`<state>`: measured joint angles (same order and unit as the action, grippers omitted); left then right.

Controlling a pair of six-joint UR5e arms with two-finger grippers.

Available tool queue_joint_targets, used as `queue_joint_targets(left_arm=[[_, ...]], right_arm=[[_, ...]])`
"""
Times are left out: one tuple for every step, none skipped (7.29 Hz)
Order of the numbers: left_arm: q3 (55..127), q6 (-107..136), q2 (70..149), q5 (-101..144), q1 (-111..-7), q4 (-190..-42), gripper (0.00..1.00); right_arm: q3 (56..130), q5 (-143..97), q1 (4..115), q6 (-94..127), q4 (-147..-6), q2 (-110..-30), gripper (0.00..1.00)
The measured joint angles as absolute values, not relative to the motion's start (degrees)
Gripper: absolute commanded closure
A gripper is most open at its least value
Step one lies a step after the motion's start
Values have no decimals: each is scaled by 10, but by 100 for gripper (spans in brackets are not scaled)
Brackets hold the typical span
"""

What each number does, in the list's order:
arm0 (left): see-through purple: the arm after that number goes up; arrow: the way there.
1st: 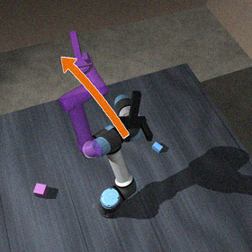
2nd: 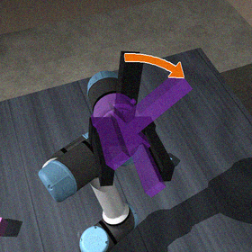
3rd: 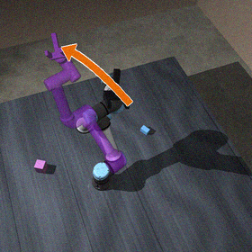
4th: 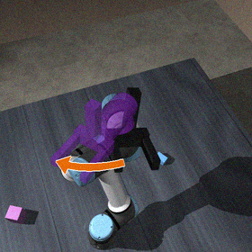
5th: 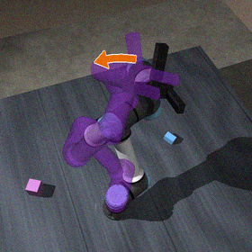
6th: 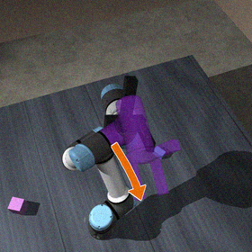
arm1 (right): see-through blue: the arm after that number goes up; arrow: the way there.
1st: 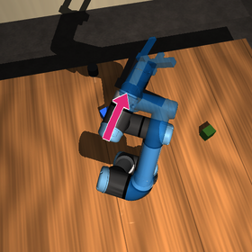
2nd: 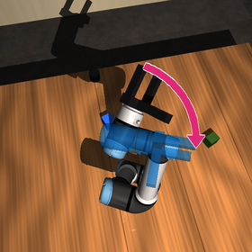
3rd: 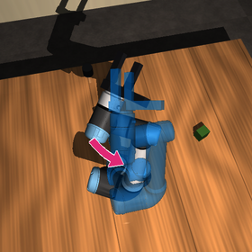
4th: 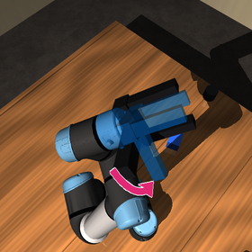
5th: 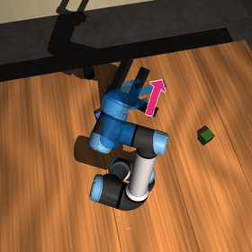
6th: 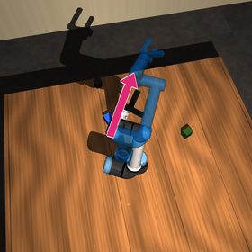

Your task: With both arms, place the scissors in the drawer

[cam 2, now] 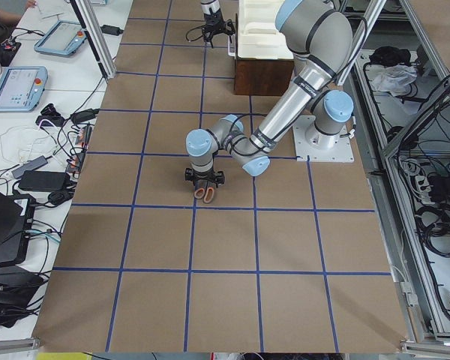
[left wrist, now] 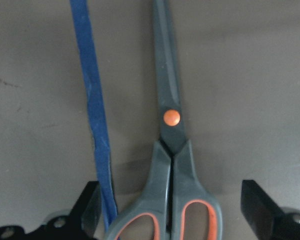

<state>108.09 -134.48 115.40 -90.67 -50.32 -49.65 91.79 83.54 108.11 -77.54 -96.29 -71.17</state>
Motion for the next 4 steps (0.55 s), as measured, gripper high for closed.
queue_joint_targets(left_arm=[[1083, -1337, 1155, -906, -503, -503, 0], [1083, -1331, 1155, -906, -503, -508, 4], [1084, -1329, 1155, -906, -504, -511, 14], [1084, -1331, 1156, -906, -504, -511, 28]], right_arm=[[918, 836, 1081, -775, -961, -708, 10], [918, 837, 1081, -775, -959, -707, 23], [918, 840, 1081, -774, -958, -707, 31], [918, 844, 1081, -771, -958, -705, 41]])
